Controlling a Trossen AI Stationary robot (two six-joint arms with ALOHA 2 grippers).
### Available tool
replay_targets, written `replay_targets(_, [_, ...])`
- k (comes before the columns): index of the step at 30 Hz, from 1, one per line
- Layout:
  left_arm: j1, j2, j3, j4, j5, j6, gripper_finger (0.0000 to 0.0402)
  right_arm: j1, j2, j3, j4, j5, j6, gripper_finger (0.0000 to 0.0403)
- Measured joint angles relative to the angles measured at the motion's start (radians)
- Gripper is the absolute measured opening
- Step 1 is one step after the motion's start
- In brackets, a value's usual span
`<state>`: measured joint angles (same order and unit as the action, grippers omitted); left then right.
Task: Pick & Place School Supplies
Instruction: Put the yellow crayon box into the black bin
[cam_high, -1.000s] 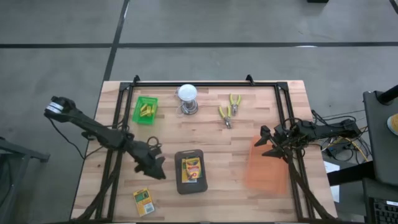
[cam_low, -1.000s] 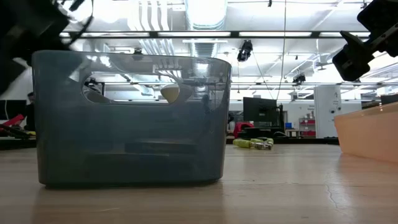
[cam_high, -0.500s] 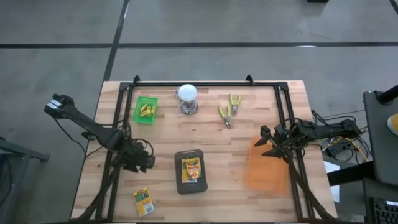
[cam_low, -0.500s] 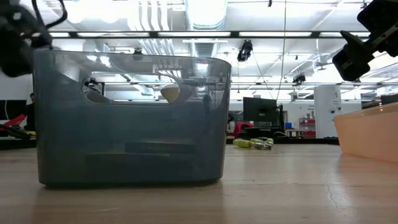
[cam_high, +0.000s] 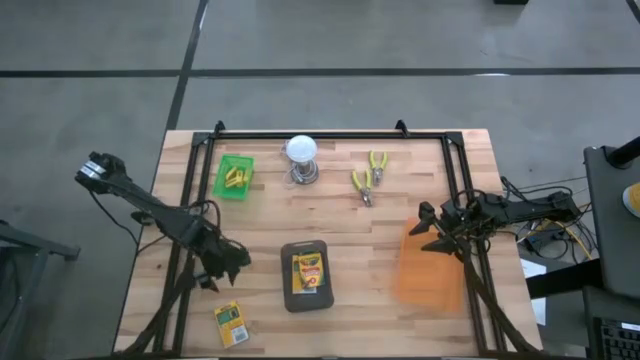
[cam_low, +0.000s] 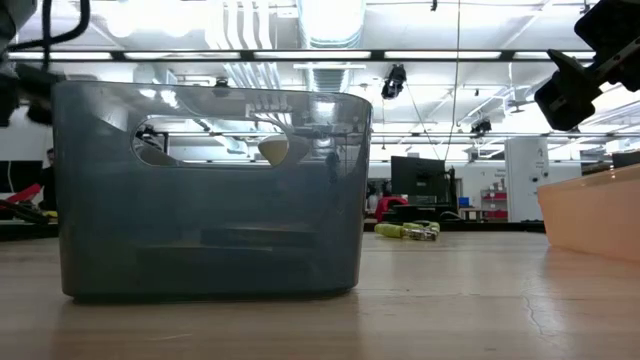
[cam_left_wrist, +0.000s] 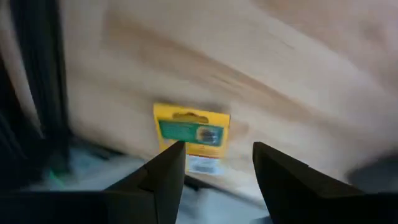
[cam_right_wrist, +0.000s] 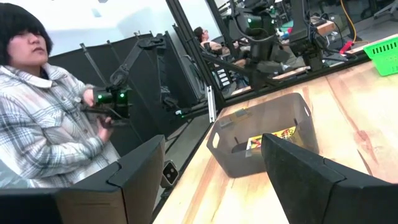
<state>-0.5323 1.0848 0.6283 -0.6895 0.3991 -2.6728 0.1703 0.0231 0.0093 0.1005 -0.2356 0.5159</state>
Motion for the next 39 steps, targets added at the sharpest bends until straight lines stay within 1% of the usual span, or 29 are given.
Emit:
replay_targets(2, [0.000, 0.015, 0.000, 0.028, 0.009, -0.231, 0.0193, 0.000, 0.000, 0.000, 0.000, 0.000, 0.000, 0.0260])
replay_targets(3, [0.000, 0.020, 0.000, 0.043, 0.016, -0.320, 0.0193, 0.000, 0.000, 0.000, 0.000, 0.000, 0.000, 0.0261])
replay_targets(5, [0.000, 0.032, 0.000, 0.052, 0.026, -0.441, 0.0193, 0.000, 0.000, 0.000, 0.000, 0.000, 0.000, 0.0263])
replay_targets(6, [0.000, 0.038, -0.001, 0.050, 0.027, -0.458, 0.0193, 0.000, 0.000, 0.000, 0.000, 0.000, 0.000, 0.0264])
replay_targets(8, [0.001, 0.043, -0.007, 0.050, 0.026, -0.444, 0.0193, 0.000, 0.000, 0.000, 0.000, 0.000, 0.000, 0.0266])
replay_targets(10, [0.005, 0.043, -0.008, 0.056, -0.001, -0.420, 0.0193, 0.000, 0.000, 0.000, 0.000, 0.000, 0.000, 0.0267])
replay_targets(14, [0.007, 0.044, -0.009, 0.105, -0.140, -0.407, 0.0193, 0.000, 0.000, 0.000, 0.000, 0.000, 0.000, 0.0265])
replay_targets(21, [0.007, 0.064, -0.012, 0.061, -0.267, -0.463, 0.0193, 0.000, 0.000, 0.000, 0.000, 0.000, 0.000, 0.0258])
replay_targets(29, [0.007, 0.098, -0.012, 0.061, -0.275, -0.441, 0.0193, 0.000, 0.000, 0.000, 0.000, 0.000, 0.000, 0.0264])
replay_targets(34, [0.006, 0.097, -0.012, 0.061, -0.275, -0.440, 0.0193, 0.000, 0.000, 0.000, 0.000, 0.000, 0.000, 0.0267])
replay_targets(39, [0.007, 0.095, -0.012, 0.061, -0.275, -0.440, 0.0193, 0.000, 0.000, 0.000, 0.000, 0.000, 0.000, 0.0263])
